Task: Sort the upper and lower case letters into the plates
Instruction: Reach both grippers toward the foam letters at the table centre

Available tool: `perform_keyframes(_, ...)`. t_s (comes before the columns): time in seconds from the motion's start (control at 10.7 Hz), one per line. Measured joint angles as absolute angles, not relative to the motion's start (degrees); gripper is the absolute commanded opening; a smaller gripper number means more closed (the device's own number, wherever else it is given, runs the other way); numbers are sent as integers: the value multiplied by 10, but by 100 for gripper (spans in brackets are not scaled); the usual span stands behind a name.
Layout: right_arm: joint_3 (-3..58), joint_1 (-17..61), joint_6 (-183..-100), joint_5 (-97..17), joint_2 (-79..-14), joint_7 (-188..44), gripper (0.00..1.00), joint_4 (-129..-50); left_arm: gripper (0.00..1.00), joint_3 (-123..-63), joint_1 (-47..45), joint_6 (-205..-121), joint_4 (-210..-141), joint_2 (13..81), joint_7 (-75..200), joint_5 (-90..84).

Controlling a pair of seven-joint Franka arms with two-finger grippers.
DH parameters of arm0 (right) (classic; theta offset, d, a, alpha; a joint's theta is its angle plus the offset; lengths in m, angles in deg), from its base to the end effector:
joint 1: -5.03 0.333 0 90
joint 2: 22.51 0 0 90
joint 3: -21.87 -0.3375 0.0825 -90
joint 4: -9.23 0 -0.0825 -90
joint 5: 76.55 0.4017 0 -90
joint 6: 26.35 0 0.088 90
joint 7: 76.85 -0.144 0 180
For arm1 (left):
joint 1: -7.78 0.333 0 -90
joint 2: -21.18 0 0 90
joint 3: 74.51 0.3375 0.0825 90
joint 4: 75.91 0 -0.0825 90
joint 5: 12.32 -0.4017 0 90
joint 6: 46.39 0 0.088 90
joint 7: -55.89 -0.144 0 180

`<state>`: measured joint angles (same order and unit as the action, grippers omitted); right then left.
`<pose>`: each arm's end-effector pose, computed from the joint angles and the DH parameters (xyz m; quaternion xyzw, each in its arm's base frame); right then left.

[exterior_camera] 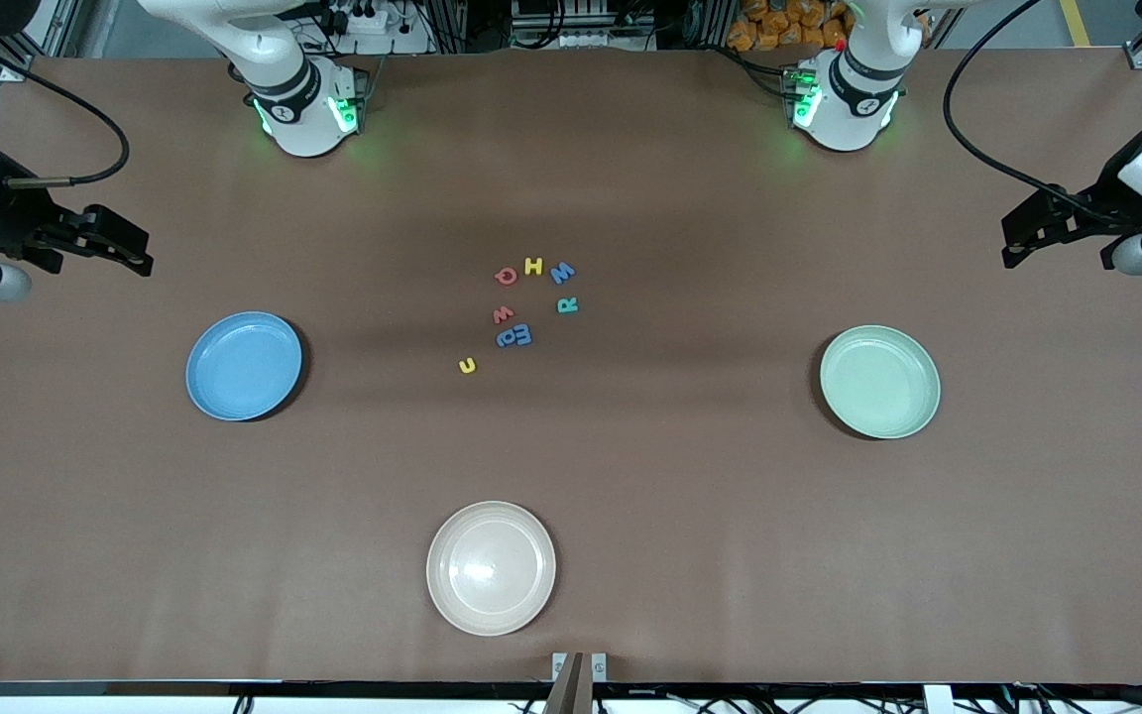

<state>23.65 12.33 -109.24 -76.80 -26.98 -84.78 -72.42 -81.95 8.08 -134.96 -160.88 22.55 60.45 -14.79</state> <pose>0.5808 0.0562 0.6238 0.9994 -0.0212 -0.0276 0.0067 0.5760 -0.0648 0.6362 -0.9994 0.0215 -0.0215 0.0179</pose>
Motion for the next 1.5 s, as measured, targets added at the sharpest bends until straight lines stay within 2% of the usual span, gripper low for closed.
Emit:
perform_keyframes(0.47,236,123,-1088,-768,-270,-848,100,-724,100,-822,79,-1350,-1610,227,604,-147)
perform_keyframes(0.84,237,123,-1087,-768,-271,-848,100,-725,100,-856,49,-1373,-1617,280,596,-108)
perform_keyframes(1.22,233,131,-1088,-743,-286,-859,100,-729,100,-882,-86,-1440,-1627,343,646,-106)
perform_keyframes(1.5,231,181,-1117,-738,-323,-975,100,-732,100,-885,-212,-1528,-1636,419,793,-108)
